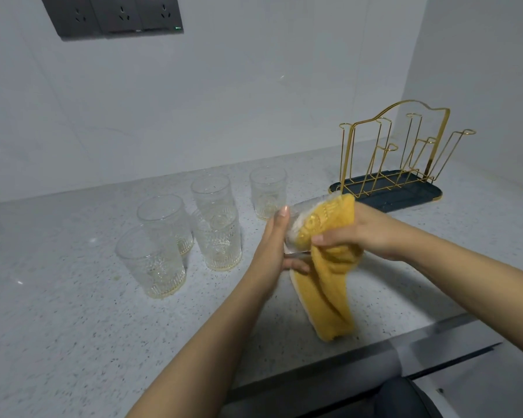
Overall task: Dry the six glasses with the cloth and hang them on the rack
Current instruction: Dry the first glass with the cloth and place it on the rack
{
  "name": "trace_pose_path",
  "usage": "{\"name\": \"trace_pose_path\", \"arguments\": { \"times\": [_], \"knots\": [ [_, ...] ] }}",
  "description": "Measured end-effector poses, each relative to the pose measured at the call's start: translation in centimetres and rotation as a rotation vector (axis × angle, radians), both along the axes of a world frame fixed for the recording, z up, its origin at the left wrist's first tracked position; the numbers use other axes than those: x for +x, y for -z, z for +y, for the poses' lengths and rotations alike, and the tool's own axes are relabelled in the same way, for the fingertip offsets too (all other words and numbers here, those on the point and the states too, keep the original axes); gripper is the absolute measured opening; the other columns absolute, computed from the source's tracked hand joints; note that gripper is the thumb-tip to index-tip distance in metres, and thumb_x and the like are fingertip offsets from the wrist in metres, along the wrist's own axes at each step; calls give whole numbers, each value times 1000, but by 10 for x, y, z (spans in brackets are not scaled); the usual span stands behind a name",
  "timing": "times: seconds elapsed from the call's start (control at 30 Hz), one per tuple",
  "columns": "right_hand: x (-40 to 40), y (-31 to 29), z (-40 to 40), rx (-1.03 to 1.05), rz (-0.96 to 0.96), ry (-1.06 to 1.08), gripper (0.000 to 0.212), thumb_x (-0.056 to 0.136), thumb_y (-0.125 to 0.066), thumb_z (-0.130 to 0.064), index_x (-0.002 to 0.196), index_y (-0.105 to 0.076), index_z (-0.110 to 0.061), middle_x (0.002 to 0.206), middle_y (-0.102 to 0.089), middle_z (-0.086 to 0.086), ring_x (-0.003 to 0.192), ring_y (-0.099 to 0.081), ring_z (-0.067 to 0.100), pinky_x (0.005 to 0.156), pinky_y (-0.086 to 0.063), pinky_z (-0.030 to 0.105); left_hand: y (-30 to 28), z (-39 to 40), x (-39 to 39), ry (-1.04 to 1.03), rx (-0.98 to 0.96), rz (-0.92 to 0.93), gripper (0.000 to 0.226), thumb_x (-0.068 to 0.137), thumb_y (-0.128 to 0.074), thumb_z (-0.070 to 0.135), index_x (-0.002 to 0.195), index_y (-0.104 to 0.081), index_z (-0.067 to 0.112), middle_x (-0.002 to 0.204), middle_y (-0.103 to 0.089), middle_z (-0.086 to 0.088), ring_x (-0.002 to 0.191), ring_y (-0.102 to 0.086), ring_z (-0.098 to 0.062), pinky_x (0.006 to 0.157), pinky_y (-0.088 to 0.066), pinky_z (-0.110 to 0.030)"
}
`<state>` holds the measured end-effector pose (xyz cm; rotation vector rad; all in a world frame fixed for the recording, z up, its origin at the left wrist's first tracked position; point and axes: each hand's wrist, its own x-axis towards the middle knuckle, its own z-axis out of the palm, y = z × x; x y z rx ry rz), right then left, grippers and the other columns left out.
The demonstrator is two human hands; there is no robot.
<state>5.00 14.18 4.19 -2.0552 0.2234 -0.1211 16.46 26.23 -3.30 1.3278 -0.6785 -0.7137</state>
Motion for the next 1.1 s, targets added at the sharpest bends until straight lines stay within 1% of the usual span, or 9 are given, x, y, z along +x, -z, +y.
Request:
{"name": "trace_pose_path", "arguments": {
  "times": [0.13,0.23,0.33,0.4,0.53,0.67,0.9,0.97,1.1],
  "knots": [
    [1,-2,6,436,24,20,39,67,-72,-17,105,-66,-10,101,-71,7,90,-69,20,79,-56,28,2,-3,-8,-131,-162,-186,37,85,-50,49,112,-52,24,98,-62,4,76,-65,4,62,-53,-17],
    [0,9,9,-343,104,-151,43,75,-73,-38,113,-63,-23,113,-66,-8,102,-61,9,92,-48,27,0,-3,1,-120,-100,-51,56,82,-53,65,106,-61,15,91,-70,-1,81,-70,-11,65,-56,-29],
    [2,23,9,-934,-104,-262,34,84,-61,-39,115,-61,-24,116,-62,-6,104,-56,11,90,-40,18,-4,1,4,-15,-26,92,67,88,-48,66,103,-60,2,60,-65,-3,44,-58,-17,40,-45,-24],
    [3,21,6,-818,-159,-218,32,82,-65,-35,111,-64,-22,113,-65,-4,102,-58,13,88,-40,17,-3,0,3,-15,-18,122,70,85,-47,69,106,-62,4,64,-66,-4,44,-56,-17,41,-44,-24],
    [8,7,0,-234,-46,-25,32,70,-75,-29,97,-69,-12,97,-71,6,93,-65,21,91,-49,41,-3,0,3,-61,-113,55,64,77,-56,68,126,-56,27,120,-66,-8,94,-70,-22,69,-58,-37],
    [11,4,10,225,-23,27,33,72,-76,-16,103,-67,-12,102,-71,9,97,-66,25,94,-49,42,-6,0,0,-127,-166,-59,33,81,-59,47,108,-58,27,99,-66,0,85,-68,-11,70,-56,-26],
    [7,15,19,-927,140,-248,34,85,-57,-43,113,-61,-24,112,-64,-1,102,-57,17,91,-46,34,-11,6,4,62,87,262,48,88,-57,57,110,-68,15,96,-75,-7,82,-71,-24,71,-57,-40],
    [5,8,16,-776,125,-185,28,84,-62,-37,106,-65,-20,107,-67,0,98,-59,18,89,-47,34,-12,5,4,92,81,294,49,92,-50,59,107,-70,17,92,-75,-6,77,-71,-22,67,-58,-37],
    [2,-16,8,247,97,44,22,75,-70,-9,96,-68,-14,97,-72,6,87,-69,18,79,-55,28,-11,0,-3,24,-81,154,63,79,-52,71,125,-59,29,130,-62,-12,114,-63,-32,89,-55,-51]
  ]
}}
